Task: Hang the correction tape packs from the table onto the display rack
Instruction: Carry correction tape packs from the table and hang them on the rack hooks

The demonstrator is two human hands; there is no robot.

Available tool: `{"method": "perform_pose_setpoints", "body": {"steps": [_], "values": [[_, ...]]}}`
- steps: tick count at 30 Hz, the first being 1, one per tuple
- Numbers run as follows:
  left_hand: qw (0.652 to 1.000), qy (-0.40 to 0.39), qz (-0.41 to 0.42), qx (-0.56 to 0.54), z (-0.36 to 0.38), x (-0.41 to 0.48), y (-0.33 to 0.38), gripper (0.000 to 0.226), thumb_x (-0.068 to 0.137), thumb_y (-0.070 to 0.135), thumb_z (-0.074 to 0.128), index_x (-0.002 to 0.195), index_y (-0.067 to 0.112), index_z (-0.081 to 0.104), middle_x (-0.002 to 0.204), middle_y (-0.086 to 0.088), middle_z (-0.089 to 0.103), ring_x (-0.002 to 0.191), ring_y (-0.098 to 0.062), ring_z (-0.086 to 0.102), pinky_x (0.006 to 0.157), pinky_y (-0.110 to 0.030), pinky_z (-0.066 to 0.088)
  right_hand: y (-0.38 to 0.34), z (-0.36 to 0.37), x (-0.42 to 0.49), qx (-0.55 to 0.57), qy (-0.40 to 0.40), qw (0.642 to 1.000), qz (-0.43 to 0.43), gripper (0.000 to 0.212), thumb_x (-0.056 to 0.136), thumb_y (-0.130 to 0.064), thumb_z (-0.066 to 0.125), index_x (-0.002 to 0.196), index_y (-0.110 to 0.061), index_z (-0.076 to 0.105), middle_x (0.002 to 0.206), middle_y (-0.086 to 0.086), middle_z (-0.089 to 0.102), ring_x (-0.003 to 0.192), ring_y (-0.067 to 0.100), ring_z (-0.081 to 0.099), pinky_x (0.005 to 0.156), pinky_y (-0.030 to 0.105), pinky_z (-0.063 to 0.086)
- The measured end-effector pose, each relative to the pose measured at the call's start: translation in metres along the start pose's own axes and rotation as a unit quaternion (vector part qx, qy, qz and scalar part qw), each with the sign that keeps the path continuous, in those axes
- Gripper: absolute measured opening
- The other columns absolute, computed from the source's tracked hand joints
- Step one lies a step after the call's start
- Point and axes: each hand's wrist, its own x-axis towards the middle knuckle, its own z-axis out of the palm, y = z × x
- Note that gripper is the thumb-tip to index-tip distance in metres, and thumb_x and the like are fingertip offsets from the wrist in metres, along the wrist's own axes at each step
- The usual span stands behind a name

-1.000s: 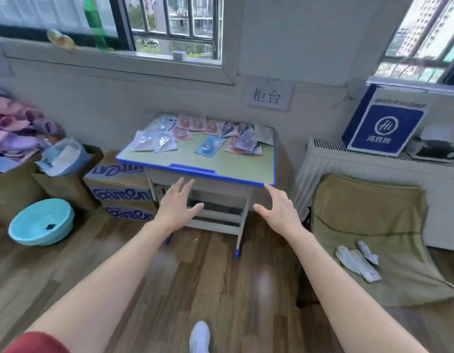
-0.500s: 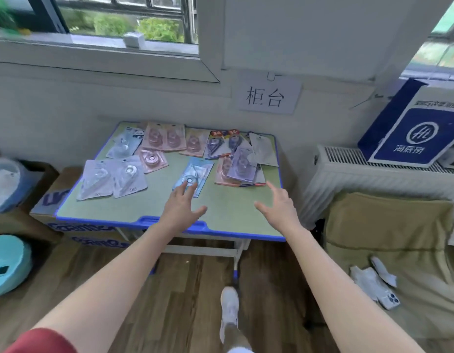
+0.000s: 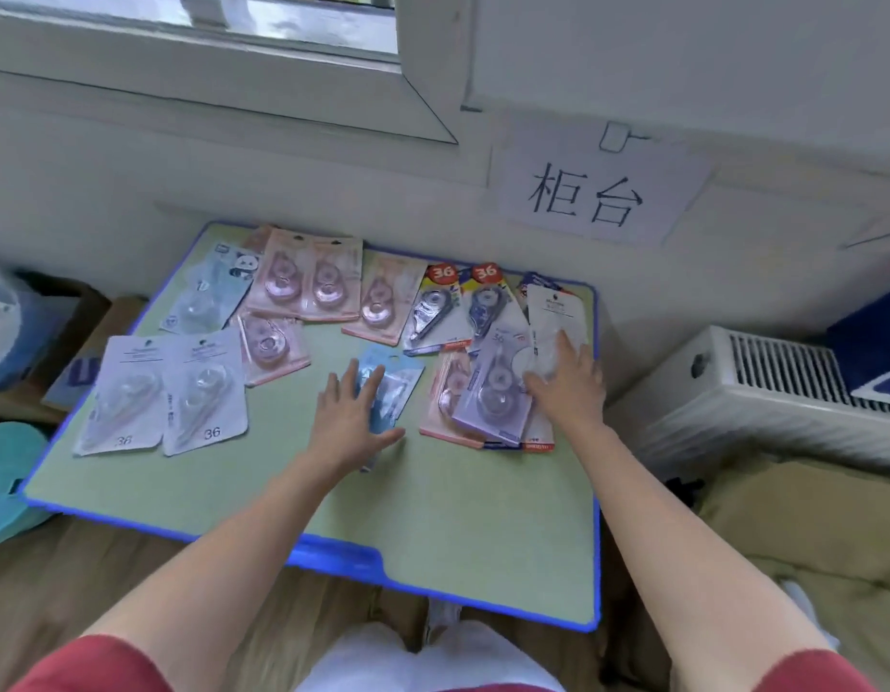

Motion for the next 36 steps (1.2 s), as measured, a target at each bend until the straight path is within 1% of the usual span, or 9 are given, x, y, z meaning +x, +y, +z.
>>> {"method": "perform_pose_setpoints", "body": {"steps": [4,7,12,16,20,23,27,31,36], "values": [[0.999,0.036,-0.007,-0.005,0.011,0.013,-0.002,0.086,0.086,0.058,0.056,0.153,0.029,0.009,0.160,-0.008,-0.009,0.146,-0.035,-0.001,0.117,-0.040,0.003,0.001,0.003,0.031,0.004,-0.011,1.000,0.014,0.084,0.089,-0.048,0.057,0.152,-0.026,0.007,0.158,0.018,0.004,0.143,0.037,0.012,0.114,0.048,0.013],[0.998,0.061,-0.001,-0.035,0.017,0.014,-0.002,0.077,0.087,0.053,0.058,0.151,0.028,0.022,0.160,-0.009,0.000,0.146,-0.036,0.002,0.116,-0.040,0.004,0.001,0.007,0.041,0.022,0.005,1.000,0.019,0.085,0.087,-0.048,0.059,0.152,-0.028,0.009,0.158,0.017,0.005,0.143,0.038,0.012,0.113,0.047,0.014],[0.991,0.106,0.010,-0.083,0.027,0.006,0.001,0.064,0.088,0.037,0.066,0.144,0.018,0.042,0.157,-0.014,0.020,0.144,-0.039,0.016,0.117,-0.041,0.013,-0.001,0.015,0.042,0.026,0.038,0.999,0.028,0.081,0.087,-0.045,0.061,0.151,-0.028,0.015,0.156,0.017,0.009,0.142,0.037,0.014,0.112,0.047,0.017],[0.986,0.123,0.009,-0.109,0.029,0.003,0.004,0.057,0.085,0.027,0.071,0.137,0.013,0.051,0.153,-0.015,0.029,0.141,-0.039,0.024,0.115,-0.043,0.020,-0.006,0.016,0.040,0.021,0.059,0.997,0.038,0.079,0.085,-0.045,0.063,0.150,-0.027,0.021,0.153,0.017,0.017,0.136,0.041,0.024,0.109,0.049,0.024],[0.984,0.118,0.014,-0.130,0.023,0.003,0.001,0.051,0.077,0.021,0.077,0.125,0.013,0.062,0.148,-0.014,0.038,0.135,-0.038,0.034,0.112,-0.042,0.025,-0.011,0.014,0.030,0.030,0.090,0.995,0.040,0.079,0.081,-0.044,0.067,0.147,-0.029,0.027,0.150,0.015,0.024,0.131,0.040,0.026,0.105,0.051,0.029],[0.987,0.099,0.010,-0.124,0.015,0.003,-0.003,0.051,0.075,0.026,0.078,0.124,0.019,0.064,0.149,-0.009,0.037,0.135,-0.031,0.033,0.109,-0.034,0.022,-0.017,0.016,0.014,0.051,0.109,0.992,0.033,0.078,0.080,-0.044,0.068,0.146,-0.028,0.030,0.147,0.014,0.027,0.129,0.040,0.027,0.104,0.050,0.030],[0.988,0.087,0.017,-0.124,0.007,-0.004,-0.014,0.050,0.076,0.028,0.076,0.124,0.026,0.063,0.149,-0.005,0.038,0.134,-0.027,0.032,0.105,-0.030,0.023,-0.023,0.021,-0.015,0.073,0.127,0.989,0.034,0.078,0.079,-0.043,0.070,0.146,-0.026,0.032,0.146,0.014,0.030,0.131,0.036,0.028,0.106,0.042,0.026],[0.987,0.078,0.070,-0.125,-0.003,-0.010,-0.024,0.048,0.078,0.026,0.074,0.125,0.027,0.062,0.147,-0.002,0.041,0.133,-0.028,0.031,0.103,-0.029,0.023,-0.031,0.029,-0.052,0.084,0.138,0.986,0.038,0.081,0.077,-0.042,0.072,0.146,-0.025,0.033,0.147,0.014,0.032,0.133,0.033,0.032,0.108,0.040,0.027],[0.981,0.056,0.160,-0.097,-0.014,-0.024,-0.039,0.048,0.082,0.031,0.070,0.129,0.031,0.058,0.148,0.001,0.039,0.134,-0.027,0.029,0.104,-0.029,0.023,-0.038,0.049,-0.121,0.096,0.181,0.975,0.087,0.081,0.077,-0.041,0.074,0.146,-0.026,0.035,0.145,0.010,0.034,0.128,0.031,0.039,0.103,0.039,0.031]]}}
